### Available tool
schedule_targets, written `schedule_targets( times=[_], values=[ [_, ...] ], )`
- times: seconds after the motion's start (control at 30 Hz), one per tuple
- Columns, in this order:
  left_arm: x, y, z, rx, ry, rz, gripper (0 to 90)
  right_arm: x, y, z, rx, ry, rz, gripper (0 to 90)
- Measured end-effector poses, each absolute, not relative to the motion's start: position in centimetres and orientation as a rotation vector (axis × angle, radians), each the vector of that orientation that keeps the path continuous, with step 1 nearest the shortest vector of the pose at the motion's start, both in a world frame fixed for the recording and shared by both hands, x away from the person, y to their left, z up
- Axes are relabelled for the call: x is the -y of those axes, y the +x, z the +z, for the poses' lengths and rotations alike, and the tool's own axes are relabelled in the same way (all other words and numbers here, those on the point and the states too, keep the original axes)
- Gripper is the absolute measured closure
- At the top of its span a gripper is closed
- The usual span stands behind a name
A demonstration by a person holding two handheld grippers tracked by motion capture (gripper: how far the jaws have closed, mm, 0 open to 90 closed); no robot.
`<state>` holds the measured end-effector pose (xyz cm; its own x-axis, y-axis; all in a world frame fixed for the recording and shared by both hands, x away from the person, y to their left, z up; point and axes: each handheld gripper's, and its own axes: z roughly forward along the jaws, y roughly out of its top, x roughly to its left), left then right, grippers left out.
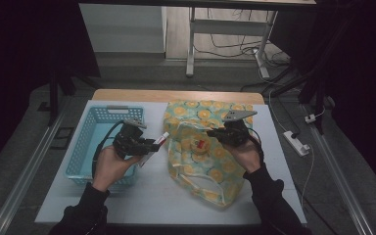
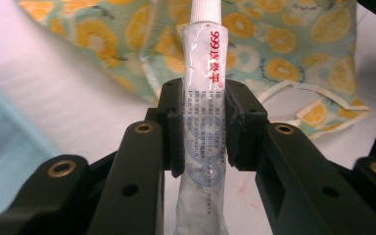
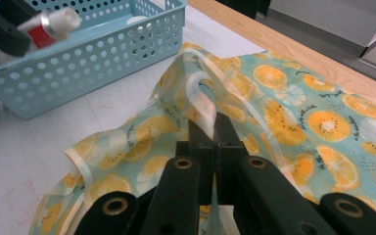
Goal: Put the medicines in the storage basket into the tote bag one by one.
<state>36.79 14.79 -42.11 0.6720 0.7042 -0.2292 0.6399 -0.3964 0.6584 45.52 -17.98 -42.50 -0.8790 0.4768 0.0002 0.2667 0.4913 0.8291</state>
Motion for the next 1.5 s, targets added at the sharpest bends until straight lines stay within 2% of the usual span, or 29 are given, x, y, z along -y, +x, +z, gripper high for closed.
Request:
schedule_targets(
  times=[0.97, 1.5],
  values=[
    [-7.5, 40.2, -44.4, -0.966, 2.216, 0.016, 70.9, 17.9, 45.4, -42.3, -2.502, 0.634, 1.349, 89.9],
    [-4.2, 43.1, -45.2, -0.966, 2.208, 0.050, 70.9, 17.9, 45.3, -42.3, -2.498, 0.628, 1.359, 89.8]
  ],
)
